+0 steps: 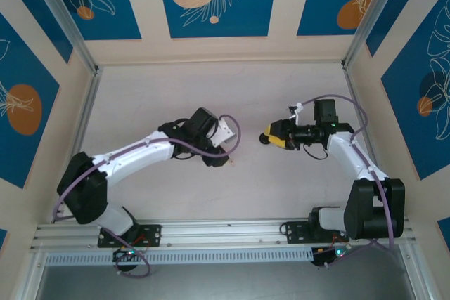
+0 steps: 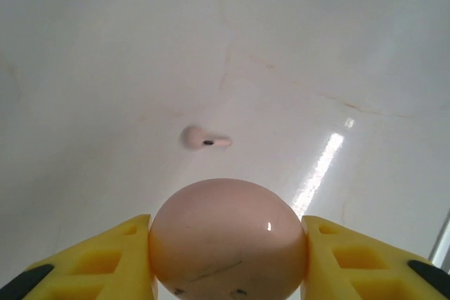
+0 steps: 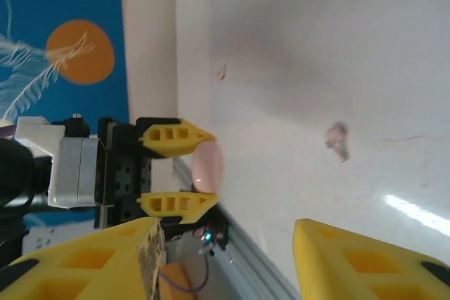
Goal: Insert the wireless bluetooth earbuds into the charging case
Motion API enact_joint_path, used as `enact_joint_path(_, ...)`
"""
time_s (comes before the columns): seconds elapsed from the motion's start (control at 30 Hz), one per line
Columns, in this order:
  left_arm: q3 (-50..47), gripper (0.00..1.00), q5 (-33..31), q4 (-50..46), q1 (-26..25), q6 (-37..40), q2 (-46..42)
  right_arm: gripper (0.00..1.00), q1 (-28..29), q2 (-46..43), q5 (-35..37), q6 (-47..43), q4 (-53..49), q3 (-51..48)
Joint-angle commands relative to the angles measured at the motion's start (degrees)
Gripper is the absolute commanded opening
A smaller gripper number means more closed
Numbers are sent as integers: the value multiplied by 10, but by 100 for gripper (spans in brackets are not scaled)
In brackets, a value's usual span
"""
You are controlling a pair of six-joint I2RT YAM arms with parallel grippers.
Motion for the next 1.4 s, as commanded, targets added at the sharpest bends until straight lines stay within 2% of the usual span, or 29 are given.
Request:
enact_joint_path(0.0, -30, 42, 66, 76, -1, 119, -29, 52, 28, 14, -77, -17, -22, 22)
enact_joint_path(0.3, -27, 41, 66, 62, -5, 186, -32, 52, 111, 70, -101, -7, -21, 52)
enact_joint_path(0.63, -21, 41, 66, 74, -8, 171, -36, 49, 190, 138, -110, -47, -55, 95)
enact_joint_path(1.03, -10, 41, 71, 77, -14, 157, -43, 49, 229, 189, -85, -53, -58, 126)
enact_joint_path(1.23, -3, 41, 70, 72, -18, 153, -46, 42, 242, 205, -82, -51, -54, 138)
enact_joint_path(1.37, -3, 41, 64, 74, -19, 151, -53, 30, 243, 202, -75, -52, -54, 138)
